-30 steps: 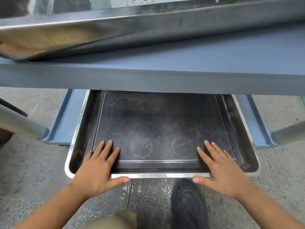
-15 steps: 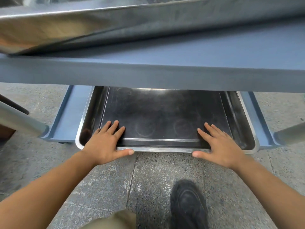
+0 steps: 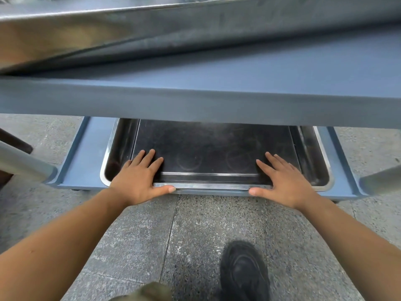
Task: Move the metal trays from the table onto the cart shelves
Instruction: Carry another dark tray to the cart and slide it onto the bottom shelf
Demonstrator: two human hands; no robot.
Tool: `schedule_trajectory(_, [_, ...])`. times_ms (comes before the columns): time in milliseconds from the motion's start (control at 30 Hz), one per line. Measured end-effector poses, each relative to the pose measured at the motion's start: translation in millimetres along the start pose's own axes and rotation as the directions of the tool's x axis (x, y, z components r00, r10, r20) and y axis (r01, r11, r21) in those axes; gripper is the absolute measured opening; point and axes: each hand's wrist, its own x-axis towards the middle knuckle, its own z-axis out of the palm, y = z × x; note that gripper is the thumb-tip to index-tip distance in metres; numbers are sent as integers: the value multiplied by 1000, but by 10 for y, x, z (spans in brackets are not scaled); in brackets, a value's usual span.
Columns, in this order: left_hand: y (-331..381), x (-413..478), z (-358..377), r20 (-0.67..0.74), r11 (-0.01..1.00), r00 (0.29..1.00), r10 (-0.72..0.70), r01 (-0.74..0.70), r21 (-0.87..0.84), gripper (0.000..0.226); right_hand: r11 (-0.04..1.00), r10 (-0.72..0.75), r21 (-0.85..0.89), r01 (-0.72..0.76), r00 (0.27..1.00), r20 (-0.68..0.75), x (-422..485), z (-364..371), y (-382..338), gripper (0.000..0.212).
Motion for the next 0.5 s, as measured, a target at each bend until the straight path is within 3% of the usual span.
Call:
schedule_trajectory(267, [181, -68, 44, -15, 996, 997, -73, 72, -51, 117, 998, -56, -2, 57, 997, 52, 172, -128, 168, 114])
schedule_trajectory(500, [312, -43, 23, -14, 988, 992, -126, 124, -96, 121, 1000, -5, 30, 2, 996, 93, 307, -236, 266, 112])
